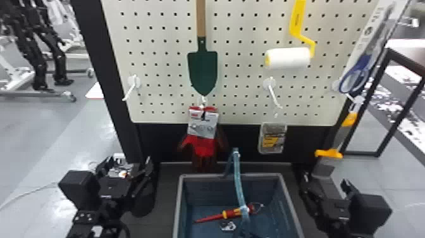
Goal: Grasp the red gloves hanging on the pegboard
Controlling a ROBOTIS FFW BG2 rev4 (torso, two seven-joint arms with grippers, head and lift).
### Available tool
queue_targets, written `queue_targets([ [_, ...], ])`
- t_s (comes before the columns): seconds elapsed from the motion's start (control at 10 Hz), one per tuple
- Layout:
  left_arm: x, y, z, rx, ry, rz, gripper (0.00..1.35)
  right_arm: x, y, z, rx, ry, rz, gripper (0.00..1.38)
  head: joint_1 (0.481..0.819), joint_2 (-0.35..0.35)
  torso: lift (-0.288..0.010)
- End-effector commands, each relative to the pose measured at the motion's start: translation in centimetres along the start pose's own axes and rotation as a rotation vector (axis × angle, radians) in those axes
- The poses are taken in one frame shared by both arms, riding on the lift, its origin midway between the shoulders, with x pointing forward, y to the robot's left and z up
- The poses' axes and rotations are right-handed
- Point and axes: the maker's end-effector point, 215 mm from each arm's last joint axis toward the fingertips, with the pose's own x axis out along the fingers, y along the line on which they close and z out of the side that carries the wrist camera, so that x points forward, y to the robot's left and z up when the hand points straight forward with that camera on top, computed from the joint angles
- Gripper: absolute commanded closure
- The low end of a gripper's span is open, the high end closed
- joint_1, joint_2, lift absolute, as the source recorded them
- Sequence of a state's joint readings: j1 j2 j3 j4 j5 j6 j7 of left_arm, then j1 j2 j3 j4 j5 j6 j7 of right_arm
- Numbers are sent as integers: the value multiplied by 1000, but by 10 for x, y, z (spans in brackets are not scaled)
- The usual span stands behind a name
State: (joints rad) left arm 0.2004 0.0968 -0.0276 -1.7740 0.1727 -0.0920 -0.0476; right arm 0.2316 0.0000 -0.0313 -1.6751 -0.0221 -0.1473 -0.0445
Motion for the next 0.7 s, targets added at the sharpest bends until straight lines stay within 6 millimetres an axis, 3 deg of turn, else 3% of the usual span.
queue_targets([
  [0.0, 0, 1, 0, -5, -4, 3, 237, 0, 1, 0, 2, 0, 0, 271, 549, 0, -100],
  [0.6, 0, 2, -6, -20, 16, 4, 237, 0, 2, 0, -1, 0, 5, 271, 549, 0, -100],
])
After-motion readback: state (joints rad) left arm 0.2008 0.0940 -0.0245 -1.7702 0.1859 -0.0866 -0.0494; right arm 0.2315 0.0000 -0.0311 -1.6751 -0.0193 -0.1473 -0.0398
